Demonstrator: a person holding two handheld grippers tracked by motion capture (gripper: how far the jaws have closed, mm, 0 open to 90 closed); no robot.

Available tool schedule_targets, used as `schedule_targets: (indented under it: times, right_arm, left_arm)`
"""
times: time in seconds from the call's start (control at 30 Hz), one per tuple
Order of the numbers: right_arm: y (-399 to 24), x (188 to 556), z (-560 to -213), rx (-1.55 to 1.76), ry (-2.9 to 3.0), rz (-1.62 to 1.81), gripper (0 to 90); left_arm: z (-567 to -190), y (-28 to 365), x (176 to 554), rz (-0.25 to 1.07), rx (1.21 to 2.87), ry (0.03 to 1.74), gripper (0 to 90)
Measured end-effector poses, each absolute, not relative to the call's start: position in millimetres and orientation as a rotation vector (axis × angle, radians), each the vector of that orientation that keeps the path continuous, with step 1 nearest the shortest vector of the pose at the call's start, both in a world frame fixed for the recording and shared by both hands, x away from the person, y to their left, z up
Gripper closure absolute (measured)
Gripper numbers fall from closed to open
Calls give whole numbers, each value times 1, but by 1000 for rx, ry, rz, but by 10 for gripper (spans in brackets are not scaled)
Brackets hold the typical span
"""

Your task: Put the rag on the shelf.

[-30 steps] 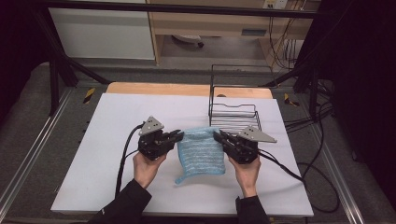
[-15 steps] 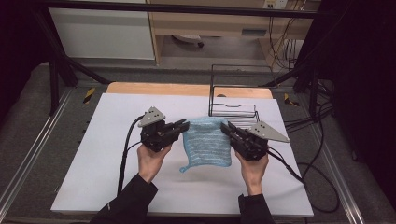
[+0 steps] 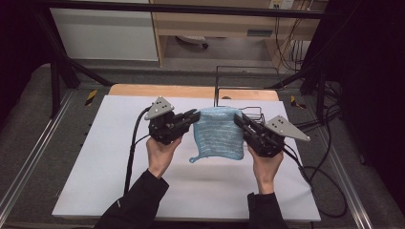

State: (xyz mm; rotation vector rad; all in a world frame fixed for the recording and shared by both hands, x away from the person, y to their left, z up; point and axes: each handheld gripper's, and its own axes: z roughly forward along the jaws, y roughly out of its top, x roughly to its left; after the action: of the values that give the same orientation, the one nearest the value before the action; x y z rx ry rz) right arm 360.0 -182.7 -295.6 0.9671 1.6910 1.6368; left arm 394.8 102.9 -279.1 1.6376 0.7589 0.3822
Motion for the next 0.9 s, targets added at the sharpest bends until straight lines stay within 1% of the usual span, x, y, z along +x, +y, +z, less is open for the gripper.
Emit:
schedule_targets:
  times: [0.9]
  right_arm:
    - [-199,372,-237,914,1542,1602,820]
  left_arm:
    - [-223,76,414,400,1550,697,801]
